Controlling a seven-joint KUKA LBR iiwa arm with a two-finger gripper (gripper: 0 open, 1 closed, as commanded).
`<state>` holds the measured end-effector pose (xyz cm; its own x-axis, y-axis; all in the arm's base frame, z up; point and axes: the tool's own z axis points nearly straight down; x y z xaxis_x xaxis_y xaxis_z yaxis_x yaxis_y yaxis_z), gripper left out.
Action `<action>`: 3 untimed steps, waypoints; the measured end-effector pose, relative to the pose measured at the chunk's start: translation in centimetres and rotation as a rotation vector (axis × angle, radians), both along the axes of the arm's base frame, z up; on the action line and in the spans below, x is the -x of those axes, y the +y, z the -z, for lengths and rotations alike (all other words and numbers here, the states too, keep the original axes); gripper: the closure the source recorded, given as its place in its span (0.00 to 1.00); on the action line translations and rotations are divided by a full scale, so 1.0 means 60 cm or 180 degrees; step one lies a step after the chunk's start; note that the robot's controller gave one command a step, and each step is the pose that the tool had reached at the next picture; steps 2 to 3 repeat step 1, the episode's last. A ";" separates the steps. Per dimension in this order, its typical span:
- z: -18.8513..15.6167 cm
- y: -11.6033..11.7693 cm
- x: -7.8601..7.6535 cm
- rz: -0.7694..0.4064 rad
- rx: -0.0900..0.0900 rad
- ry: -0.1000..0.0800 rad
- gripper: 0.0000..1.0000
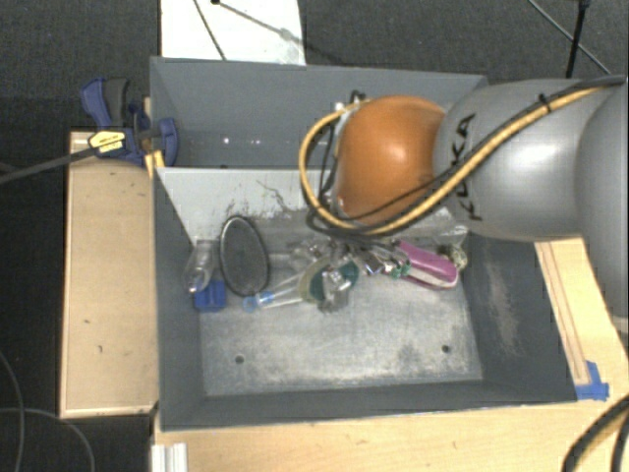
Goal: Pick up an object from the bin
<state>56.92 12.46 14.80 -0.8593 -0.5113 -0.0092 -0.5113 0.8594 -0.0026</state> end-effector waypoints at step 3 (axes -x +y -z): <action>-0.056 0.001 -0.003 0.0022 0.0001 0.0007 1.00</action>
Offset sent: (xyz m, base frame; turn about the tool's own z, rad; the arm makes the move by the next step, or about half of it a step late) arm 0.0001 0.0000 0.0309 0.0000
